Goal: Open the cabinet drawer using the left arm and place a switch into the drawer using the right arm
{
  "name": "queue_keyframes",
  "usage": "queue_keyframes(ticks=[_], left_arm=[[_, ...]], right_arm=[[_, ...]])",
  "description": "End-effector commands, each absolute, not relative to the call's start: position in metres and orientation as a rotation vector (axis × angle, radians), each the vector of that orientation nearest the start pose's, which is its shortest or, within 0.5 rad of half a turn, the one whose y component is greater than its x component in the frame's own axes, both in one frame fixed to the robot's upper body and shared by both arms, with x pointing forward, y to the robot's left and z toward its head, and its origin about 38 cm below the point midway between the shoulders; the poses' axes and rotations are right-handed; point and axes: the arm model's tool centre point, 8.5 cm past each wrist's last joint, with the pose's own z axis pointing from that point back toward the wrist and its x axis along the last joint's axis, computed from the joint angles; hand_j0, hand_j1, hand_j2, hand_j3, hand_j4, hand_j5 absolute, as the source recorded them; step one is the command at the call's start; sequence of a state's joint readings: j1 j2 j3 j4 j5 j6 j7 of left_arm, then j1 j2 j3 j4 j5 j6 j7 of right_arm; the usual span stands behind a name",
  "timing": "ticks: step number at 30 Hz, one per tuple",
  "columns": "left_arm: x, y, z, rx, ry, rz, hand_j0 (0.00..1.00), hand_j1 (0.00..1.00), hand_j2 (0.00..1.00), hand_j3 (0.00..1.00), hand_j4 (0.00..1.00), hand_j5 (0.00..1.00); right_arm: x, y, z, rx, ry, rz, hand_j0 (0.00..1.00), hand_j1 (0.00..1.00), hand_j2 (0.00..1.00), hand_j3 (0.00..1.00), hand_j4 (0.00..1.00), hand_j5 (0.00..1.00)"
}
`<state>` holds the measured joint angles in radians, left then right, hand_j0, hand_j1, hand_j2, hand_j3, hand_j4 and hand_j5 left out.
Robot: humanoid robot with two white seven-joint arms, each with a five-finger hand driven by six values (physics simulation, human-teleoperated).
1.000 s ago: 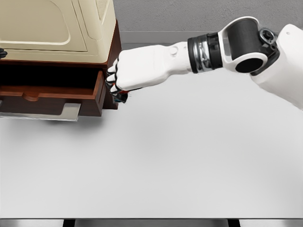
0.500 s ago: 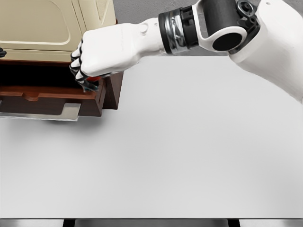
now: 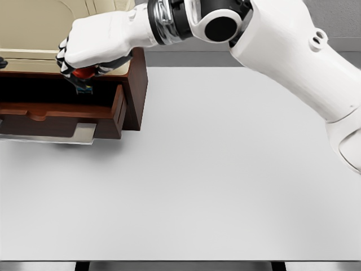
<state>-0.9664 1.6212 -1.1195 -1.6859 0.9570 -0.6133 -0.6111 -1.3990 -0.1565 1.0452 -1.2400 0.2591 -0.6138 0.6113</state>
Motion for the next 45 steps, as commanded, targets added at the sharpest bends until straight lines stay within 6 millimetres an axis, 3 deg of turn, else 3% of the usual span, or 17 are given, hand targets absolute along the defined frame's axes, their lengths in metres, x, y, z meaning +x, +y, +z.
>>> queue_keyframes(ticks=[1,14,22,39,41,42,43,44,45], left_arm=[[0.318,0.446,0.375,-0.096,-1.599,-1.345,1.00,1.00,1.00,1.00,1.00,1.00],[0.318,0.449,0.376,-0.085,-1.596,-1.342,1.00,1.00,1.00,1.00,1.00,1.00],[0.318,0.449,0.375,-0.087,-1.597,-1.342,1.00,1.00,1.00,1.00,1.00,1.00],[0.318,0.451,0.376,-0.081,-1.595,-1.339,1.00,1.00,1.00,1.00,1.00,1.00],[0.318,0.451,0.376,-0.081,-1.595,-1.339,1.00,1.00,1.00,1.00,1.00,1.00],[0.319,0.450,0.376,-0.082,-1.596,-1.339,1.00,1.00,1.00,1.00,1.00,1.00],[0.318,0.451,0.376,-0.081,-1.595,-1.339,1.00,1.00,1.00,1.00,1.00,1.00],[0.318,0.451,0.376,-0.080,-1.597,-1.338,1.00,1.00,1.00,1.00,1.00,1.00],[0.318,0.451,0.376,-0.081,-1.596,-1.338,1.00,1.00,1.00,1.00,1.00,1.00]], right_arm=[[0.448,0.044,0.392,0.167,1.786,-2.487,0.38,0.38,0.38,0.38,0.38,0.38],[0.454,0.080,0.382,0.161,1.737,-2.544,0.38,0.38,0.38,0.38,0.38,0.38],[0.482,0.067,0.382,0.269,1.726,-2.633,0.38,0.38,0.38,0.38,0.38,0.38],[0.472,0.074,0.372,0.249,1.652,-2.635,0.43,0.43,0.43,0.43,0.43,0.43],[0.472,0.074,0.371,0.249,1.651,-2.636,0.47,0.47,0.47,0.47,0.47,0.47],[0.472,0.074,0.371,0.249,1.649,-2.637,0.57,0.57,0.57,0.57,0.57,0.57],[0.472,0.074,0.372,0.254,1.645,-2.637,0.92,0.92,0.92,0.92,0.92,0.92],[0.472,0.074,0.371,0.259,1.641,-2.636,1.00,1.00,1.00,1.00,1.00,1.00],[0.471,0.075,0.372,0.260,1.640,-2.634,1.00,1.00,1.00,1.00,1.00,1.00]])
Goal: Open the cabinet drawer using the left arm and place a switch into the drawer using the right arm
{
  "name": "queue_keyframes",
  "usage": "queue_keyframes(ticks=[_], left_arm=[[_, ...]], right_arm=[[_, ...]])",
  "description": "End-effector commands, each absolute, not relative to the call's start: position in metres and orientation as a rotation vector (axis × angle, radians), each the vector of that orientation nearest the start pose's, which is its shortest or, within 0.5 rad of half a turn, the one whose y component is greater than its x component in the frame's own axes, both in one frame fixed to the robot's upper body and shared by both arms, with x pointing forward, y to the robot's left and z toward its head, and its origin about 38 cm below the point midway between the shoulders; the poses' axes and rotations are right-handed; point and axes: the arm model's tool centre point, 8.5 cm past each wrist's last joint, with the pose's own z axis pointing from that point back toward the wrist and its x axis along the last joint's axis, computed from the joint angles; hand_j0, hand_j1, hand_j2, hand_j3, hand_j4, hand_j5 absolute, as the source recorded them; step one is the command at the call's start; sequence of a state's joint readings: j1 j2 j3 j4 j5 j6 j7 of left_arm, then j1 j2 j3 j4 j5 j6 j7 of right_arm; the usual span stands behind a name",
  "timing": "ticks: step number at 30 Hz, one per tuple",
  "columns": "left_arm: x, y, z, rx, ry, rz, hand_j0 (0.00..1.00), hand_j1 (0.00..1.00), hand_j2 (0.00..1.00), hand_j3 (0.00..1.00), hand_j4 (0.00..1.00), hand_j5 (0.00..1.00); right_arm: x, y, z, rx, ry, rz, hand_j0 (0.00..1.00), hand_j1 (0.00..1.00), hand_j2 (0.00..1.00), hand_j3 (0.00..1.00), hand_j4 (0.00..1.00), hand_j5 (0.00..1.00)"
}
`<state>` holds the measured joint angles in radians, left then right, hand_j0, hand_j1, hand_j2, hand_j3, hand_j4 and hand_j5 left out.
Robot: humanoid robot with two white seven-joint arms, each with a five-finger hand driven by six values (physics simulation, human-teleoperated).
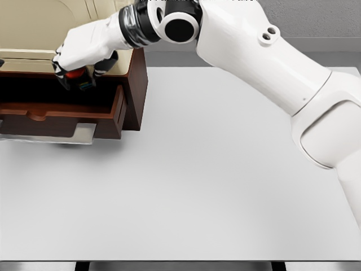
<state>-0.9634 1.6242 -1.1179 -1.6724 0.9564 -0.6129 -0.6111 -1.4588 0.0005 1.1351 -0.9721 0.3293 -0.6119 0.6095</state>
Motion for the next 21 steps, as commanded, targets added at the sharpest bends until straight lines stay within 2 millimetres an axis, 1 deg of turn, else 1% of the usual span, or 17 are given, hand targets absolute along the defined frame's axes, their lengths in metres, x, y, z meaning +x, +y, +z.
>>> queue_keyframes(ticks=[1,4,9,12,14,15,16,17,18,19,20,21], left_arm=[[0.318,0.451,0.376,-0.080,-1.597,-1.338,1.00,1.00,1.00,1.00,1.00,1.00],[0.318,0.451,0.376,-0.081,-1.596,-1.338,1.00,1.00,1.00,1.00,1.00,1.00],[0.318,0.451,0.376,-0.081,-1.596,-1.338,1.00,1.00,1.00,1.00,1.00,1.00],[0.318,0.451,0.376,-0.081,-1.596,-1.338,1.00,1.00,1.00,1.00,1.00,1.00],[0.318,0.451,0.376,-0.081,-1.596,-1.338,1.00,1.00,1.00,1.00,1.00,1.00],[0.318,0.451,0.376,-0.081,-1.596,-1.338,1.00,1.00,1.00,1.00,1.00,1.00],[0.318,0.451,0.376,-0.081,-1.596,-1.338,1.00,1.00,1.00,1.00,1.00,1.00],[0.318,0.451,0.376,-0.081,-1.596,-1.338,1.00,1.00,1.00,1.00,1.00,1.00],[0.318,0.451,0.376,-0.081,-1.596,-1.338,1.00,1.00,1.00,1.00,1.00,1.00],[0.318,0.451,0.376,-0.081,-1.596,-1.338,1.00,1.00,1.00,1.00,1.00,1.00],[0.318,0.451,0.375,-0.082,-1.595,-1.337,1.00,1.00,1.00,1.00,1.00,1.00],[0.319,0.449,0.375,-0.088,-1.597,-1.339,1.00,1.00,1.00,1.00,1.00,1.00]], right_arm=[[0.471,0.075,0.372,0.258,1.641,-2.633,1.00,1.00,1.00,1.00,1.00,1.00],[0.464,0.079,0.377,0.253,1.633,-2.606,1.00,1.00,1.00,1.00,1.00,1.00],[0.461,0.081,0.383,0.260,1.634,-2.586,1.00,1.00,1.00,1.00,1.00,1.00],[0.439,0.092,0.393,0.237,1.619,-2.504,1.00,1.00,1.00,1.00,1.00,1.00],[0.412,0.102,0.404,0.201,1.613,-2.404,1.00,1.00,1.00,1.00,1.00,1.00],[0.408,0.087,0.415,0.223,1.635,-2.362,1.00,1.00,1.00,1.00,1.00,1.00],[0.409,0.066,0.423,0.265,1.644,-2.347,1.00,1.00,1.00,1.00,1.00,1.00],[0.415,0.044,0.426,0.307,1.646,-2.359,1.00,1.00,1.00,1.00,1.00,1.00],[0.425,0.017,0.427,0.358,1.663,-2.385,1.00,1.00,1.00,1.00,1.00,1.00],[0.436,-0.012,0.435,0.418,1.716,-2.393,1.00,1.00,1.00,1.00,1.00,1.00],[0.443,-0.042,0.448,0.492,1.783,-2.383,1.00,1.00,1.00,1.00,1.00,1.00],[0.452,-0.070,0.453,0.555,1.825,-2.399,1.00,1.00,1.00,1.00,1.00,1.00]])
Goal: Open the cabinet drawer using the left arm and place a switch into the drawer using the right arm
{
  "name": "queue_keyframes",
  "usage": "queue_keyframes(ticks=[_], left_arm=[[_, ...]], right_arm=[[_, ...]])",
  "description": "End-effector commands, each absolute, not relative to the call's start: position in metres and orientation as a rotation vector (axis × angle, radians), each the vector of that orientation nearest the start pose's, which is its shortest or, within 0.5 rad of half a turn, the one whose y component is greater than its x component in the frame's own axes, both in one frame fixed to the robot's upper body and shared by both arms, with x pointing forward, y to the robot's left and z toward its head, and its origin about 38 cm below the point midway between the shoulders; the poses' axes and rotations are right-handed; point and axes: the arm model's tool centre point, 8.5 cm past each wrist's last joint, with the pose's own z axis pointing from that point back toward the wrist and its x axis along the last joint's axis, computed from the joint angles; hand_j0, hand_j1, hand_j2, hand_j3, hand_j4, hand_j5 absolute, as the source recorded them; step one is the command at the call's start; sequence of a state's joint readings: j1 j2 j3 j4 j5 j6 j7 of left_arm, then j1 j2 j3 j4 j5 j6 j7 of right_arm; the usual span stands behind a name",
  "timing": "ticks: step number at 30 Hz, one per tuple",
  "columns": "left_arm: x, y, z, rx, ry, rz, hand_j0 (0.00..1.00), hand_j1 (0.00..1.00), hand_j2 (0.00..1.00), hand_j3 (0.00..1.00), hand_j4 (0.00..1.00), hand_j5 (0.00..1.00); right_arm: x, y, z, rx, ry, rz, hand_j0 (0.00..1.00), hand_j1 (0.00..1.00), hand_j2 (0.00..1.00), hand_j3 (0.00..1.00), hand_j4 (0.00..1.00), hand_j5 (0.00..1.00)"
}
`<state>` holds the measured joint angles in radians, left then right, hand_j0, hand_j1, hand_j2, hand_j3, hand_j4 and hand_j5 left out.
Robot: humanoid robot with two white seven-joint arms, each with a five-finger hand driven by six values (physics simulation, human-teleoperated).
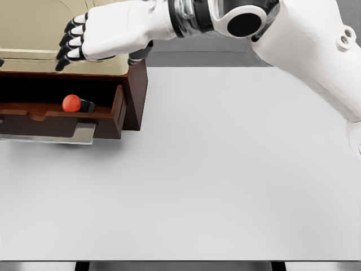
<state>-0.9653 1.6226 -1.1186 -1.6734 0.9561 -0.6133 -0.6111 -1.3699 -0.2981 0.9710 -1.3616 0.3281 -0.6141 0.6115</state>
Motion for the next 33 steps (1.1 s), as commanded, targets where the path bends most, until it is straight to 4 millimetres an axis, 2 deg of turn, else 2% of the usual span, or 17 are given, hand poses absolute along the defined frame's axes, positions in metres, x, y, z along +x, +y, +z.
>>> queue_keyframes(ticks=[1,2,4,5,6,7,10,11,13,16,19,24,26,28,33], left_arm=[[0.319,0.447,0.374,-0.096,-1.599,-1.342,1.00,1.00,1.00,1.00,1.00,1.00],[0.318,0.441,0.374,-0.116,-1.603,-1.353,1.00,1.00,1.00,1.00,1.00,1.00],[0.319,0.428,0.371,-0.159,-1.616,-1.373,1.00,1.00,1.00,1.00,1.00,1.00],[0.318,0.422,0.370,-0.176,-1.619,-1.383,1.00,1.00,1.00,1.00,1.00,1.00],[0.317,0.417,0.373,-0.189,-1.628,-1.397,1.00,1.00,1.00,1.00,1.00,1.00],[0.317,0.414,0.373,-0.196,-1.634,-1.402,1.00,1.00,1.00,1.00,1.00,1.00],[0.322,0.406,0.369,-0.227,-1.647,-1.406,1.00,1.00,1.00,1.00,1.00,1.00],[0.324,0.402,0.369,-0.240,-1.655,-1.409,1.00,1.00,1.00,1.00,1.00,1.00],[0.331,0.389,0.363,-0.290,-1.675,-1.416,1.00,1.00,1.00,1.00,1.00,1.00],[0.340,0.369,0.352,-0.357,-1.691,-1.440,1.00,1.00,1.00,1.00,1.00,1.00],[0.347,0.348,0.342,-0.423,-1.706,-1.465,1.00,1.00,1.00,1.00,1.00,1.00],[0.353,0.332,0.333,-0.483,-1.710,-1.461,1.00,1.00,1.00,1.00,1.00,1.00],[0.354,0.328,0.331,-0.500,-1.713,-1.461,1.00,1.00,1.00,1.00,1.00,1.00],[0.355,0.324,0.329,-0.514,-1.717,-1.461,1.00,1.00,1.00,1.00,1.00,1.00],[0.355,0.322,0.327,-0.522,-1.716,-1.462,1.00,1.00,1.00,1.00,1.00,1.00]], right_arm=[[0.460,-0.094,0.445,0.586,1.861,-2.435,1.00,1.00,1.00,1.00,1.00,1.00],[0.465,-0.110,0.434,0.597,1.879,-2.472,1.00,1.00,1.00,1.00,1.00,1.00],[0.475,-0.156,0.420,0.660,1.948,-2.533,1.00,1.00,1.00,1.00,1.00,1.00],[0.477,-0.173,0.405,0.666,1.977,-2.572,1.00,1.00,1.00,1.00,1.00,1.00],[0.480,-0.196,0.379,0.660,2.007,-2.644,1.00,1.00,1.00,1.00,1.00,1.00],[0.480,-0.211,0.361,0.654,2.005,-2.702,1.00,1.00,1.00,1.00,1.00,1.00],[0.474,-0.276,0.329,0.736,2.108,-2.802,1.00,1.00,1.00,1.00,1.00,1.00],[0.470,-0.287,0.313,0.724,2.125,-2.846,1.00,1.00,1.00,1.00,1.00,1.00],[0.464,-0.309,0.294,0.733,2.094,-2.935,1.00,1.00,1.00,1.00,1.00,1.00],[0.472,-0.338,0.276,0.775,2.115,-3.041,1.00,1.00,1.00,1.00,1.00,1.00],[0.476,-0.343,0.270,0.781,2.133,-3.064,1.00,1.00,1.00,1.00,1.00,1.00],[0.474,-0.346,0.267,0.780,2.122,-3.079,1.00,1.00,1.00,1.00,1.00,1.00],[0.474,-0.345,0.265,0.772,2.125,-3.079,1.00,1.00,1.00,1.00,1.00,1.00],[0.470,-0.345,0.254,0.741,2.119,-3.106,1.00,1.00,1.00,1.00,1.00,1.00],[0.470,-0.344,0.254,0.735,2.121,-3.104,1.00,1.00,1.00,1.00,1.00,1.00]])
